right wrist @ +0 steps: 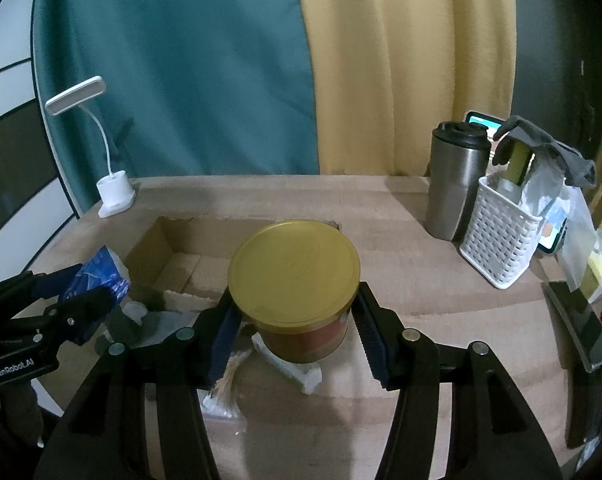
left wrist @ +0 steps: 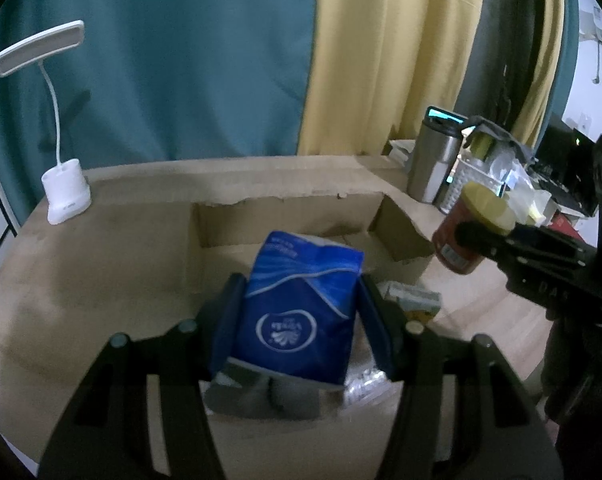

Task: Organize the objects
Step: 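Lift and carry the tissue pack and jar over the cardboard box with both tools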

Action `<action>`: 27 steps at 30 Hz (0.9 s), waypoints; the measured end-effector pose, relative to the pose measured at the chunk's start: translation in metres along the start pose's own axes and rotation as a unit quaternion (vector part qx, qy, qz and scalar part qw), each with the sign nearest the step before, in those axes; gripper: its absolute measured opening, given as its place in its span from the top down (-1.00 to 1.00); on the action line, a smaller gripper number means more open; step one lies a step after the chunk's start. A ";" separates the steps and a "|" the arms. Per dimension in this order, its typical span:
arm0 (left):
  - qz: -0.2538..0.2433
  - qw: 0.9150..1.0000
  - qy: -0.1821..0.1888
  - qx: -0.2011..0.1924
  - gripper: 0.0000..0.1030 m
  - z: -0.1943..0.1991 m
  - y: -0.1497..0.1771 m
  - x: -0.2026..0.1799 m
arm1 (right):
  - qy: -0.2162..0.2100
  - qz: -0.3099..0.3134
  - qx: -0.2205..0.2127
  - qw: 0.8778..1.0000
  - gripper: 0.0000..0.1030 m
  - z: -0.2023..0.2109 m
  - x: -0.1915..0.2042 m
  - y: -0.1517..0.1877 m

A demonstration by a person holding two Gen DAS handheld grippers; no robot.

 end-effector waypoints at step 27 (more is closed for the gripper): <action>0.010 1.000 -0.004 0.009 -0.11 -0.044 -0.027 0.017 | -0.016 0.001 0.021 1.000 -0.13 -0.054 -0.001 -0.022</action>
Point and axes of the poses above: each gripper's, at about its wrist camera, not at the fingertips, and z roughly against the way its jaws point, x to its left, y to its underside, the point moved 7 cm from there along -z, roughly the way its jaws point, and after that the axes turned 9 degrees about -z, right-handed, at the moved point
